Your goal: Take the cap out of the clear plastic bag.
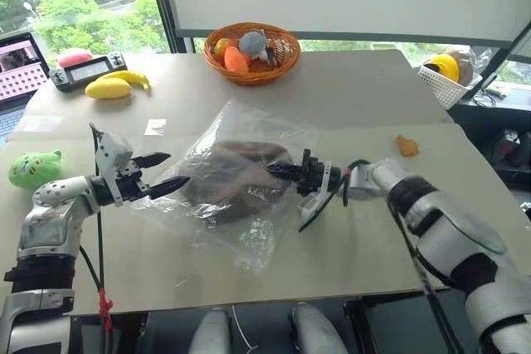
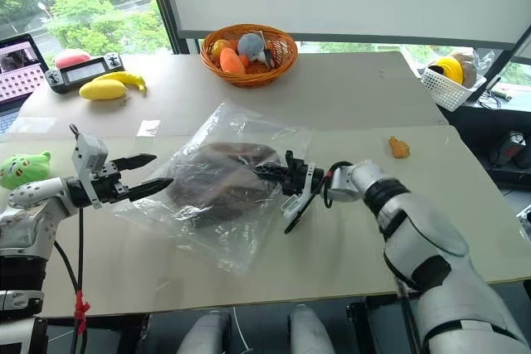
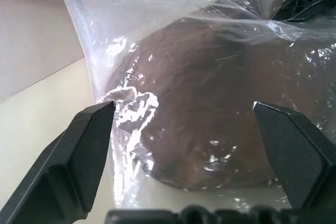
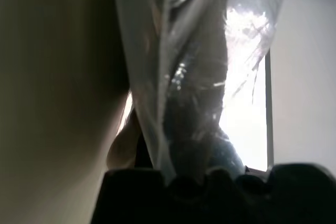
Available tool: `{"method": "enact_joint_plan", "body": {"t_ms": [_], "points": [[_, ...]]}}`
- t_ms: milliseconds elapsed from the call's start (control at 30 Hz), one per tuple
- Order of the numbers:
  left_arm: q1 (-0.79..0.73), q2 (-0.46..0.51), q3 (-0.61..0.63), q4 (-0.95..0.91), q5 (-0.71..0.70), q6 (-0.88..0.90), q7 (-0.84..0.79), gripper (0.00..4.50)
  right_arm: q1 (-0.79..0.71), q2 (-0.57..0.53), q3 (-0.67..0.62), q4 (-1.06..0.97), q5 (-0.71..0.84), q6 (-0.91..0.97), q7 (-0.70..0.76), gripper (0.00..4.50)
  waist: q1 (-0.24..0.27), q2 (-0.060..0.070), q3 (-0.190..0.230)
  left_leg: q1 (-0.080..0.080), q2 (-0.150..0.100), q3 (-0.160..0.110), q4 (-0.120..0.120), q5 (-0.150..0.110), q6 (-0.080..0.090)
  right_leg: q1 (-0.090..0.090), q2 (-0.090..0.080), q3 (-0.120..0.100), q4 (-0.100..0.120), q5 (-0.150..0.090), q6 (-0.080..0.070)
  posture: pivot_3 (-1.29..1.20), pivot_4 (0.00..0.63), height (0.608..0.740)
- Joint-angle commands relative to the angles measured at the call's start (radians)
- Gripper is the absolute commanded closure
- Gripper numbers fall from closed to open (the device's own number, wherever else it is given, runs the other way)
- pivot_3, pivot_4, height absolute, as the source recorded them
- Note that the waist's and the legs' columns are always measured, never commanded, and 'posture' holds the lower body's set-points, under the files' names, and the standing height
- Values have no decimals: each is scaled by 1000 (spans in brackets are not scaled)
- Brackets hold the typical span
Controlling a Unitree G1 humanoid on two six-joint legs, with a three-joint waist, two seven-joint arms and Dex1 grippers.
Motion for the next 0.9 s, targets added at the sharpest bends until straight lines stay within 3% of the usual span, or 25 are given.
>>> {"method": "enact_joint_plan", "body": {"t_ms": [33,267,333,500,767,800,900], "points": [[-19,14,8,-9,-1,-12,-11,0,-53,50,109,118,-117,81,-109,4468,-1,0,0,0,0,0,0,0,0,0,0,0,0,0,0,0,150,735],[-5,25,12,-22,-5,2,-19,0,-102,135,91,240,-56,163,-49,4468,-2,0,0,3,0,0,1,0,0,2,0,0,2,0,-1,0,150,735],[-2,27,13,-25,-6,6,-21,0,-97,149,33,260,17,145,48,4468,-3,0,0,4,1,0,1,0,0,3,1,0,3,1,-1,0,150,735],[0,28,15,-27,-7,8,-22,0,-85,146,-36,269,111,120,191,2962,-15,0,0,4,1,0,1,0,0,2,2,0,3,1,-2,0,150,735],[-18,22,3,-7,0,1,-28,0,-86,129,-8,238,81,153,108,299,-28,0,0,3,1,0,-1,0,0,0,1,0,3,1,-2,0,150,735],[-19,20,2,-6,1,1,-28,0,-87,130,0,238,73,167,98,85,-27,0,0,2,1,0,-1,0,0,0,1,0,3,1,-2,0,150,735],[-27,13,-5,-2,2,0,-27,0,-80,116,1,257,75,212,160,85,-27,0,0,3,1,0,-1,0,0,0,1,0,3,1,-2,0,150,735]]}}
